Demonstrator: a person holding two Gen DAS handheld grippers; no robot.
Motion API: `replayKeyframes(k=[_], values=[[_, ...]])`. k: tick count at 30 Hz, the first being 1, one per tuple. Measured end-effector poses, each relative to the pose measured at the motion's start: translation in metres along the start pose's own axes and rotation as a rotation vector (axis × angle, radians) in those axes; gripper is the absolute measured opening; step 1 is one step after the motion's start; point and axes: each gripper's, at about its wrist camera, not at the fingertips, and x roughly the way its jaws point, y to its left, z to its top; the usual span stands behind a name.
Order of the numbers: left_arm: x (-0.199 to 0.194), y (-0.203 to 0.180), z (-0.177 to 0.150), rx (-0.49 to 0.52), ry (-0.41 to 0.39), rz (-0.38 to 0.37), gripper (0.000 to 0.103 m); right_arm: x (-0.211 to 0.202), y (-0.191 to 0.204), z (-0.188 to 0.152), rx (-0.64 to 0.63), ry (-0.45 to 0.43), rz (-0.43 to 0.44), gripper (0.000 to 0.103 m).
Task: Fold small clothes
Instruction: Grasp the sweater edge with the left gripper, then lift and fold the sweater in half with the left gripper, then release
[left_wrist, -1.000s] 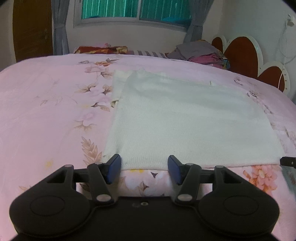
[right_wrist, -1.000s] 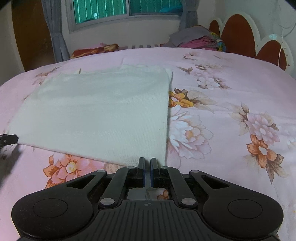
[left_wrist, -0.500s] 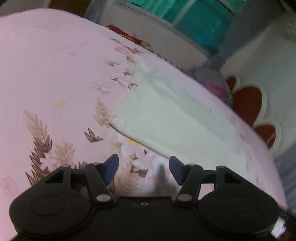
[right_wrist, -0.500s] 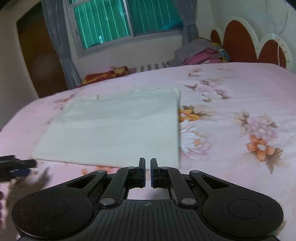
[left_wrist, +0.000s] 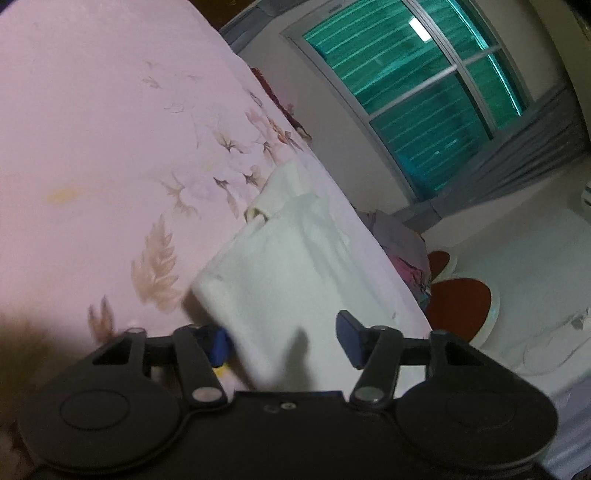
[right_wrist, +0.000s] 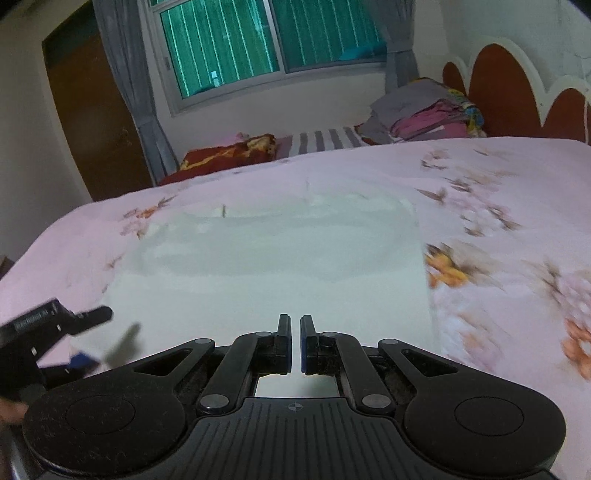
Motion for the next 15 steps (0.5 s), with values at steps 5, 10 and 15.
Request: replayKeyframes(k=[5,10,15], values=[[0.014,0.001,0.008,-0.015,0.001,-0.003,0.042,0.031,0.017,0.023,-0.016,0.007,0.005,0.003],[0.019,0.005,0.012,-0.031,0.009,-0.004,0.029,0.061,0.031,0.036,-0.029,0.029,0.007,0.003],[0.022,0.013,0.015,-0.040,0.043,0.009,0.011,0.081,0.042,0.039,-0.040,0.060,-0.001,0.003]])
